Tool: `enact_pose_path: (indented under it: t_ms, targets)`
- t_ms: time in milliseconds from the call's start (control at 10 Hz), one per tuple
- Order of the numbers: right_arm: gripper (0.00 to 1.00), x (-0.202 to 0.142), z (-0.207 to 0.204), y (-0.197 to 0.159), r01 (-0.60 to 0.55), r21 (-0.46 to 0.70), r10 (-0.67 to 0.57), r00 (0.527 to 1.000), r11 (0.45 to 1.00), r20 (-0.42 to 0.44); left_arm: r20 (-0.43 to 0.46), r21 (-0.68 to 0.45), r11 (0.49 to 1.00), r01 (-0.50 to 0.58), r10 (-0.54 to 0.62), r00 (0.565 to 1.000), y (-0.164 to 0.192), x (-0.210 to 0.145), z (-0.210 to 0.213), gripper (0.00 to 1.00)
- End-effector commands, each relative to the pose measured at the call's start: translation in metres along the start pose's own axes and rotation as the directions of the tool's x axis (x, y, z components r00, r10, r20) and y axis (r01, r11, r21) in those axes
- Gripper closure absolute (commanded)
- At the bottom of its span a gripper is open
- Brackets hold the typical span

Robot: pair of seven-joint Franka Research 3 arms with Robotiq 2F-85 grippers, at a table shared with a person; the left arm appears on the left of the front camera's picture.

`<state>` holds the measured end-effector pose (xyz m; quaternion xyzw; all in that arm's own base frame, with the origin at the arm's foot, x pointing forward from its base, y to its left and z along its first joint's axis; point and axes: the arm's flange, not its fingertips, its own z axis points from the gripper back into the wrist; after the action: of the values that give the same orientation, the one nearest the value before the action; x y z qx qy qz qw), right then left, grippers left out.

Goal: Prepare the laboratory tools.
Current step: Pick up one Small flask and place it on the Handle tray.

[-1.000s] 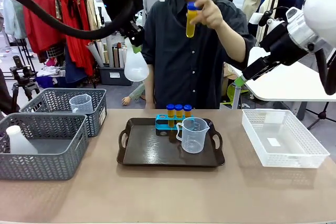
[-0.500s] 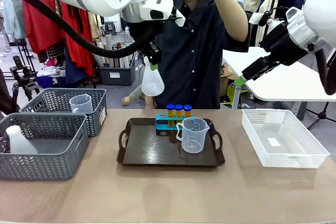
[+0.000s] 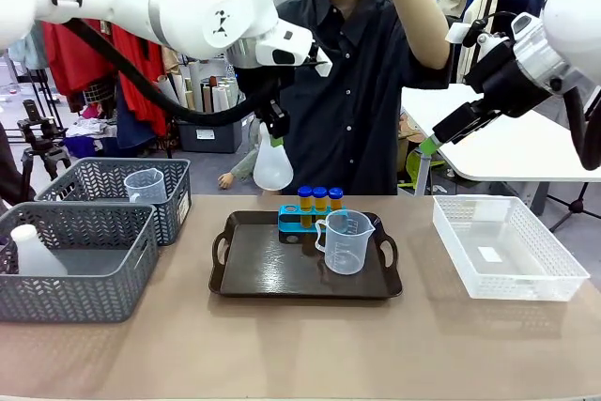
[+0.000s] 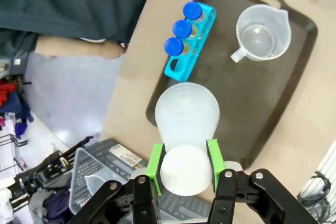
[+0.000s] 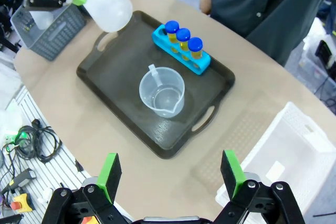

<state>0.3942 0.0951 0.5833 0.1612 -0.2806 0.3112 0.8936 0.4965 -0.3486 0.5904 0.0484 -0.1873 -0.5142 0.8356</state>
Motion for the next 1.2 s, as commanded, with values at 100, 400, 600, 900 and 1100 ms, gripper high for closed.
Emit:
enact_pose_path:
  t_ms: [100, 400, 600, 900, 1100]
  targets:
    - [0.0, 0.0, 0.001, 0.0, 0.002, 0.009, -0.002, 1.0, 1.0, 0.005, 0.014, -0.052, 0.999, 0.006, -0.005, 1.0, 0.0, -0.016, -0.017, 1.0]
    - [0.0, 0.0, 0.001, 0.0, 0.002, 0.009, -0.002, 1.0, 1.0, 0.005, 0.003, -0.11, 0.994, -0.007, 0.008, 1.0, -0.004, -0.025, -0.037, 1.0]
    - [0.0, 0.0, 0.001, 0.0, 0.002, 0.009, -0.002, 1.0, 1.0, 0.005, -0.019, -0.155, 0.988, -0.015, 0.012, 1.0, -0.011, -0.031, -0.051, 1.0]
    - [0.0, 0.0, 0.001, 0.0, 0.002, 0.009, -0.002, 1.0, 1.0, 0.005, -0.04, -0.18, 0.983, -0.028, 0.021, 0.999, -0.014, -0.037, -0.063, 1.0]
    - [0.0, 0.0, 0.001, 0.0, 0.002, 0.009, -0.002, 1.0, 1.0, 0.005, -0.036, -0.179, 0.983, -0.035, 0.029, 0.999, -0.013, -0.038, -0.062, 1.0]
